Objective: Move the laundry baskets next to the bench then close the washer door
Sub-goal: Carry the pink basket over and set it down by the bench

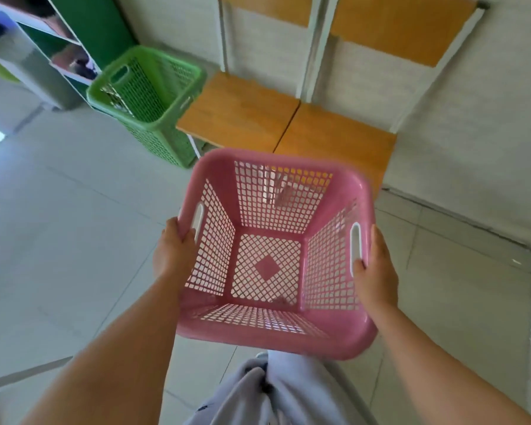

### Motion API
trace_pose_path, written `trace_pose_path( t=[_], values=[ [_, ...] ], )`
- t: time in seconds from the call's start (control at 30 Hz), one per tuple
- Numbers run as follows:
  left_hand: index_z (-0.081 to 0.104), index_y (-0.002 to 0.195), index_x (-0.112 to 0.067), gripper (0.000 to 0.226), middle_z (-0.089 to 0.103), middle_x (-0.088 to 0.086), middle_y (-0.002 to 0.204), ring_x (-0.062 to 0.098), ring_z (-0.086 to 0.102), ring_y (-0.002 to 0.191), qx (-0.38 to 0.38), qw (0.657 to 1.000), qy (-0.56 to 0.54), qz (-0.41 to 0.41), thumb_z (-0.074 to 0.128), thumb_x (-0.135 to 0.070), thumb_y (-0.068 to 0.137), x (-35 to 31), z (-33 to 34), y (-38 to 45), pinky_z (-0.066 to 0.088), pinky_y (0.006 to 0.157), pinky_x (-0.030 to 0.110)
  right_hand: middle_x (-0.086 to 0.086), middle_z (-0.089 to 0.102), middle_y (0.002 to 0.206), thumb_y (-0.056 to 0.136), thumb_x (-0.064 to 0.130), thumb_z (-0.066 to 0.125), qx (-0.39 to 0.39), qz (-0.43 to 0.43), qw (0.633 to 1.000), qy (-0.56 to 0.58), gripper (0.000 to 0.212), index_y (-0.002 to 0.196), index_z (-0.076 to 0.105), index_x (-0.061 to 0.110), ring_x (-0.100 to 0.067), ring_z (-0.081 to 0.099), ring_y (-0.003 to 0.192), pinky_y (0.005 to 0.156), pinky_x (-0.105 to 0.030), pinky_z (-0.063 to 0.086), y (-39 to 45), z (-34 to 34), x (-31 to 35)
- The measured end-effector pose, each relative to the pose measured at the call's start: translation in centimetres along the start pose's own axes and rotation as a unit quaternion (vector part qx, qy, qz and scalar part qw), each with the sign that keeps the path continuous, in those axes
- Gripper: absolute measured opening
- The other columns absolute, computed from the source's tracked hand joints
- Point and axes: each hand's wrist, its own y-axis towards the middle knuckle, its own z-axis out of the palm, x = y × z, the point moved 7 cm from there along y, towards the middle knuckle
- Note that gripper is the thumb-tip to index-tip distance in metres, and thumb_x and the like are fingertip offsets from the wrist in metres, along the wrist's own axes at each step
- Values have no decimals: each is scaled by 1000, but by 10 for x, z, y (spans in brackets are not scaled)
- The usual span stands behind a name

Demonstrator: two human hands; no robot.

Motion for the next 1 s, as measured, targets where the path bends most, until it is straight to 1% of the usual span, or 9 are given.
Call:
trace_pose_path(
  t=[0.1,0.2,0.27,0.37,0.43,0.57,0.67,0.77,1.0],
  values=[
    [50,117,-18,26,65,10,105,27,54,79,-36,999,-9,-39,48,-31,95,19,-27,26,40,69,35,-2,34,153,97,12,46,33,-30,999,3,69,153,9,28,-23,57,115,53,1,29,28,19,52],
    [50,118,-20,27,66,10,106,28,56,80,-68,994,-19,-86,47,-33,95,45,-54,47,41,68,36,-1,28,156,97,13,45,61,-71,996,0,70,153,6,30,-20,59,108,62,-7,38,51,43,106],
    [50,114,-20,24,66,9,104,28,56,78,-86,989,-26,-114,46,-34,95,66,-72,63,42,66,36,0,23,158,97,13,46,76,-100,992,-7,70,153,8,29,-24,55,121,75,-19,48,64,63,144],
    [51,112,-21,23,66,9,102,29,57,79,-109,983,-34,-145,45,-35,94,95,-101,97,42,66,37,1,20,160,96,13,47,84,-139,987,-7,70,153,9,29,-25,42,135,94,-33,46,76,95,204],
    [51,113,-20,24,67,9,102,28,56,78,-117,981,-38,-151,45,-35,95,111,-123,127,41,66,37,0,23,159,97,13,47,85,-150,985,-3,70,153,9,29,-25,44,133,89,-30,47,82,121,242],
    [50,112,-22,22,65,7,100,27,55,75,-126,980,-31,-154,43,-35,96,148,-176,203,40,64,36,-4,33,153,96,12,47,80,-152,985,9,70,153,10,29,-24,53,124,67,-13,42,87,181,320],
    [49,112,-23,22,65,9,102,29,54,75,-139,980,-15,-139,42,-37,96,164,-220,257,40,64,37,-1,28,157,96,12,47,54,-148,987,26,69,152,12,30,-25,51,127,77,-25,51,86,211,378],
    [49,113,-23,24,66,11,107,36,61,86,-135,984,-1,-112,43,-38,94,176,-273,322,43,69,39,0,26,158,95,11,48,37,-134,989,57,69,152,14,29,-25,44,134,90,-33,50,80,238,443],
    [51,111,-24,25,67,12,108,39,62,93,-176,984,5,-37,42,-39,93,133,-378,454,40,70,38,0,29,157,93,10,52,-40,-140,982,121,67,151,21,22,-22,37,138,90,-17,33,109,248,575]
  ],
)
